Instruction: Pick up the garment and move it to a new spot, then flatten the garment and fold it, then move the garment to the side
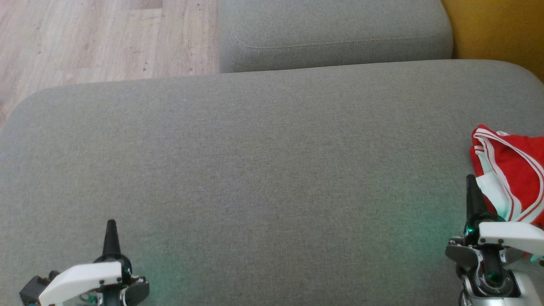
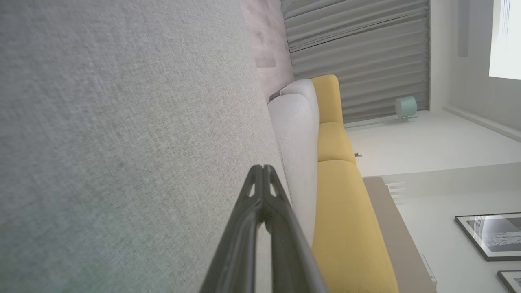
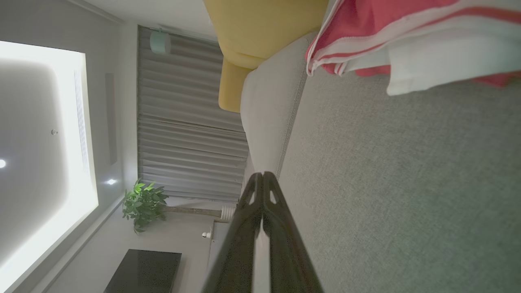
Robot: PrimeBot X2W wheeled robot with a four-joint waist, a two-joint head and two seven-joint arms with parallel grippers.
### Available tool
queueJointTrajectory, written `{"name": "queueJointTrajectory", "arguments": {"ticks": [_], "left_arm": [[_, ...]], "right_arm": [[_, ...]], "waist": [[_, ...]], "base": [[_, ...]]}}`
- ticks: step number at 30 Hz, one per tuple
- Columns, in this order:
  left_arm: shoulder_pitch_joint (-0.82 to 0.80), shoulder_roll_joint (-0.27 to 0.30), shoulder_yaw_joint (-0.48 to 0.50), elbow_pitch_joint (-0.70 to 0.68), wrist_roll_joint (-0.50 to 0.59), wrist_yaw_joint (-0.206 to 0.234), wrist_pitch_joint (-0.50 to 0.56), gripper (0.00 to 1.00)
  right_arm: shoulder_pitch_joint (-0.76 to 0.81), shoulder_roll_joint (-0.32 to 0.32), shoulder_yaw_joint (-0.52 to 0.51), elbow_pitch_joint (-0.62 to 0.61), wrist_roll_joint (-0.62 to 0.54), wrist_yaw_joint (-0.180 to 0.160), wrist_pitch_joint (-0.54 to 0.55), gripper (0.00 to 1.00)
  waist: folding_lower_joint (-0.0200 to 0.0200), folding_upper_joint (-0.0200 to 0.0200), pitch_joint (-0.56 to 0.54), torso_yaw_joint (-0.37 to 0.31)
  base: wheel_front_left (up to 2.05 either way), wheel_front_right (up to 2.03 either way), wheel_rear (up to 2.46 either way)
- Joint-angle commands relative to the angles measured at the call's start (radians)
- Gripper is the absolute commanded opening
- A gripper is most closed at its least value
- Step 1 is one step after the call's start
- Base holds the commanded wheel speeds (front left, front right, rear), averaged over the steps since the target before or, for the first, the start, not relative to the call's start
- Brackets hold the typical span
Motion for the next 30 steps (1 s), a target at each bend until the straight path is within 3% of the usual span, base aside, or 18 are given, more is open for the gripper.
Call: {"name": "queueJointTrajectory", "arguments": {"ticks": [1, 18, 30], "left_arm": [[-0.056, 0.005, 0.042, -0.039, -0.030, -0.010, 0.009, 0.00], [-0.070, 0.005, 0.072, -0.072, -0.219, -0.032, 0.058, 0.00], [-0.071, 0.005, 0.073, -0.073, -0.224, -0.033, 0.060, 0.00]], "right_arm": [[-0.013, -0.003, 0.013, -0.050, 0.036, -0.001, 0.011, 0.00], [-0.001, -0.003, -0.011, -0.114, 0.236, -0.001, 0.061, 0.00], [-0.001, -0.003, -0.012, -0.116, 0.242, -0.001, 0.063, 0.00]], "waist": [[0.0000, -0.0001, 0.000, 0.000], [0.0000, -0.0001, 0.002, -0.003], [0.0000, -0.0001, 0.002, -0.003]], "base": [[0.00, 0.00, 0.00], [0.00, 0.00, 0.00], [0.00, 0.00, 0.00]]}}
